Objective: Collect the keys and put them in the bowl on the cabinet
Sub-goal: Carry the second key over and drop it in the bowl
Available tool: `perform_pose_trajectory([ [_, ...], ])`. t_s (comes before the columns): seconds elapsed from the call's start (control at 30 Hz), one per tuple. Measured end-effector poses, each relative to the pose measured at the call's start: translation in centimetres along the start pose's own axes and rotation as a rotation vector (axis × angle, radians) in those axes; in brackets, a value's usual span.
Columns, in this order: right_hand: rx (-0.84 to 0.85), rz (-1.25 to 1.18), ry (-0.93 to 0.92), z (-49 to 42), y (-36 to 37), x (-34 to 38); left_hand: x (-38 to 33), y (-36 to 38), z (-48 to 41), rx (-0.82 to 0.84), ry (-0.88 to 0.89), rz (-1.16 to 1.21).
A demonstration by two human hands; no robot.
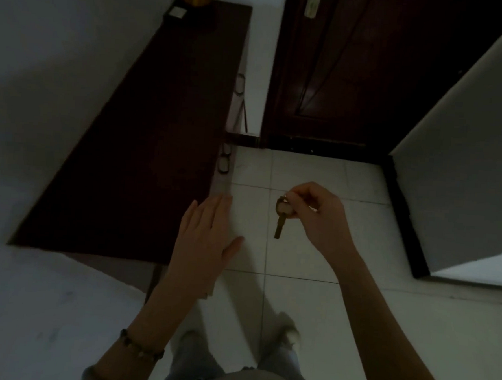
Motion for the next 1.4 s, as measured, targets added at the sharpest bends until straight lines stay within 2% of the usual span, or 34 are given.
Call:
perform_pose_trajectory([
  [0.33,0.058,0.065,-0.085,-0.5,-13.9,-6.5,-14.5,6.2,-1.5,-0.044,-0.002,-0.031],
  [0.57,0.079,0.013,-0.093,-2.2,-19.8,-9.6,-20.6,9.1,-2.2,-0.021,-0.056,-0.037],
  [0.93,0.104,0.008,-0.105,-10.2,-20.9,-14.2,-22.1,11.9,-10.6,-0.004,-0.103,-0.059],
  [1.4,0.108,-0.034,-0.132,-31.8,-17.5,-19.1,-19.0,13.7,-32.4,-0.060,-0.166,-0.013],
])
Point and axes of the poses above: each hand's wrist, its own z-axis away from the middle knuckle, its own y-axis out of the palm, x = y × z, the point moved 1 cm from there along -z, towards the middle knuckle, and after that the axes turned 14 degrees about -y, right-handed, at the moved point
